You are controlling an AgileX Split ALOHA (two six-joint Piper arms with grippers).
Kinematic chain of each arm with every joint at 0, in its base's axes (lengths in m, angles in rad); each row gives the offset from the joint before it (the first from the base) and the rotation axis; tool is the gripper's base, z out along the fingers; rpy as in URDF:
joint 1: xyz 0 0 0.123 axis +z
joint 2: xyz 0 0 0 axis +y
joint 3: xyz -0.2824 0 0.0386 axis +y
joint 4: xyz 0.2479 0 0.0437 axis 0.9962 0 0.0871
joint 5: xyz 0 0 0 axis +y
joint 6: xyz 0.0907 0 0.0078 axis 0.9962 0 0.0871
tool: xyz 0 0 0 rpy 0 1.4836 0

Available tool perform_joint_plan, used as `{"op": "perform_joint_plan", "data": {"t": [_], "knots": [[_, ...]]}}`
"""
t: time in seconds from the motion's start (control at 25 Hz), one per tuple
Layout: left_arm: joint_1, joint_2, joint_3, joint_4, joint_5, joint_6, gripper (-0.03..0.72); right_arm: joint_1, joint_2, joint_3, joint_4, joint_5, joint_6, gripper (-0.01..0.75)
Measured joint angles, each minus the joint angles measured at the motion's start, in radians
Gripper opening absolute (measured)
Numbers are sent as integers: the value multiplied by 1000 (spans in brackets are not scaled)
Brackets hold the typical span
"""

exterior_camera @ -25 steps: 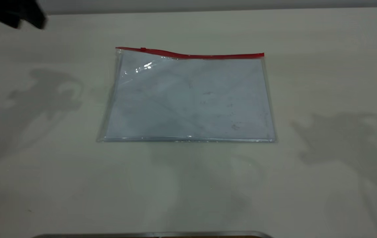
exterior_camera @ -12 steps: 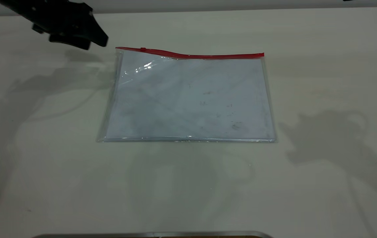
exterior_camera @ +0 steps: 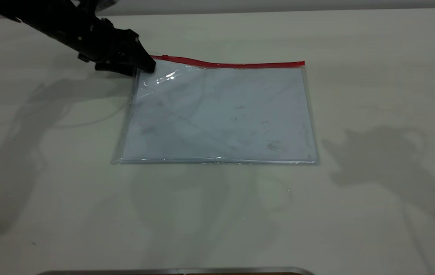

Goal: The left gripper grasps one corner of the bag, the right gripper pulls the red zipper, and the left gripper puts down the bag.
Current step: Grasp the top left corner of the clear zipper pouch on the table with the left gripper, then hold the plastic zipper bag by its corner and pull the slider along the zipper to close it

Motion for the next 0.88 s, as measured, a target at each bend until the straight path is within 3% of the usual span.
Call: {"op": "perform_joint_plan", "data": {"t": [0.16,0.24,0.48,0.52,0.68,0.88], "knots": [[-5,15,-11,-2,42,1,551,0,0,0,3,0,0,481],[-6,15,-11,-2,61,4,492,0,0,0,5,0,0,481],[-13,15,-11,-4,95,56,88,0,7,-2,7,45,0,453],[-16,14,-11,-5,98,79,61,0,19,-4,8,58,-9,442],[-42,-13,-11,-12,100,210,53,2,94,-52,13,58,-64,414],[-83,-84,-11,-12,121,397,53,2,256,-212,32,66,-170,412]]}}
